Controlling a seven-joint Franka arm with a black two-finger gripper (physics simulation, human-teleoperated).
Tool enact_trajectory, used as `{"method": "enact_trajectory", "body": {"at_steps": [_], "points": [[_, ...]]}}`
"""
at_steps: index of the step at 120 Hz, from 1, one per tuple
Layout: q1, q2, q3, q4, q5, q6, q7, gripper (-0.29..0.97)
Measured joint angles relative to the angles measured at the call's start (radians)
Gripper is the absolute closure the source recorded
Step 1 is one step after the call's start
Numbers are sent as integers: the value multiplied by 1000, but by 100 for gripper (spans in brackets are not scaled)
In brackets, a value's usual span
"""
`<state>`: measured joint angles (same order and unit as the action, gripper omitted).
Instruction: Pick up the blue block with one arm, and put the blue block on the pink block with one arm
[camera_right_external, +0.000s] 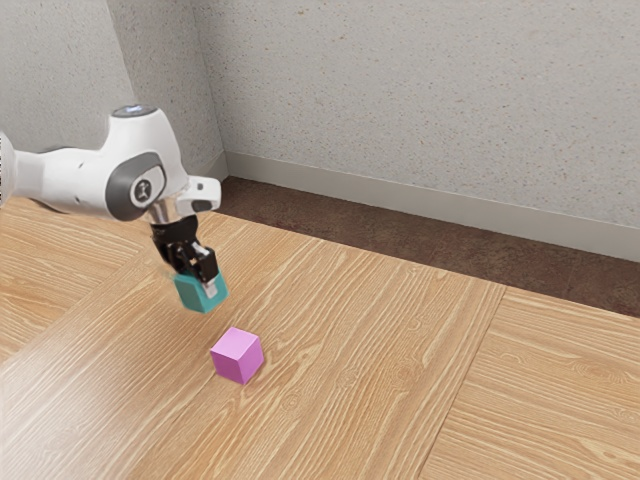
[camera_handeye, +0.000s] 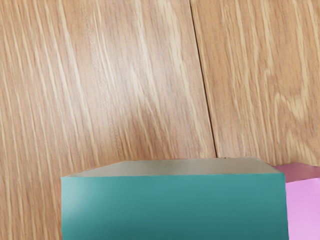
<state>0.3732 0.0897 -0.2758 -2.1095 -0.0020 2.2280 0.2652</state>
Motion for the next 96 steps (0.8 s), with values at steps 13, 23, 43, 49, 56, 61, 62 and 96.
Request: {"method": "enact_trajectory", "body": {"at_steps": [13, 23, 43, 49, 56, 61, 62, 96], "points": [[-31, 0, -5, -11, -2, 9, -35, 50], [-51, -1, -6, -15, -3, 13, -62, 50], [-63, -3, -12, -35, -3, 25, -106, 50], [-61, -6, -16, -47, -3, 29, -118, 50], [-58, -13, -21, -63, -3, 34, -131, 50], [-56, -19, -27, -69, -3, 37, -140, 50], [-55, -21, -29, -71, -3, 37, -142, 50], [-70, -65, -48, -116, -4, 45, -190, 50]]}}
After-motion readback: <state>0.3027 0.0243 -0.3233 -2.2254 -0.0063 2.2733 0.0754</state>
